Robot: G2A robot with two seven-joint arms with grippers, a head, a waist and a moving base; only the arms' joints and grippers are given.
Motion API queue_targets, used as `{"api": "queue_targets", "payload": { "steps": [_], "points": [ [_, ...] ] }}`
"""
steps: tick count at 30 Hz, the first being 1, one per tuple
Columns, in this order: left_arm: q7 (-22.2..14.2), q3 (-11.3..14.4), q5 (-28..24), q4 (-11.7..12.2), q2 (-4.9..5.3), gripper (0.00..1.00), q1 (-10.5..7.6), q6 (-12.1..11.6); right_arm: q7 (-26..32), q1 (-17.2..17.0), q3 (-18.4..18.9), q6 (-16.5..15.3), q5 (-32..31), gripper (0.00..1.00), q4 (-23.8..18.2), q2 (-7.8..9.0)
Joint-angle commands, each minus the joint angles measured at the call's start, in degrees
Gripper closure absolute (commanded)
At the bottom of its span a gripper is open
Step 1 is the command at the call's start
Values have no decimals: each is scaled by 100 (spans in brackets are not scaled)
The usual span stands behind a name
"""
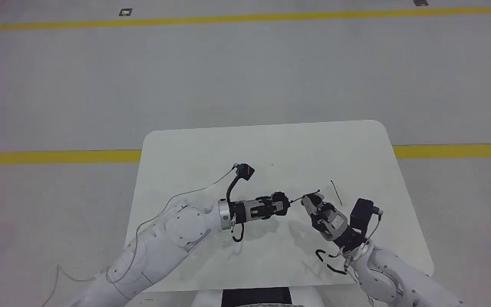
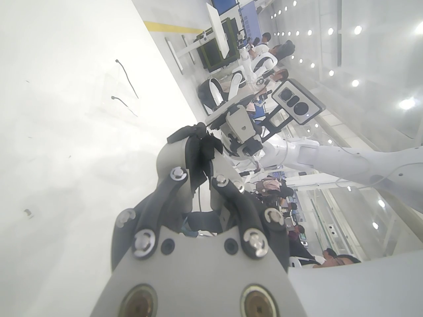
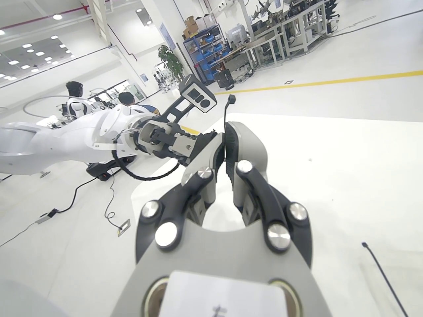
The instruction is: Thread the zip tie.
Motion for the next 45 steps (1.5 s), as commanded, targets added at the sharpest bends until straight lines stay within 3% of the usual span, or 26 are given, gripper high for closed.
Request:
{"api": "queue_targets", "payload": {
  "steps": [1,45],
  "points": [
    [0,0,0,0,0,100,0,0,-35,-14,22,0,-3,100,-2,-2],
    [0,0,0,0,0,100,0,0,-65,-110,29,0,-120,100,-53,-1]
  ]
}}
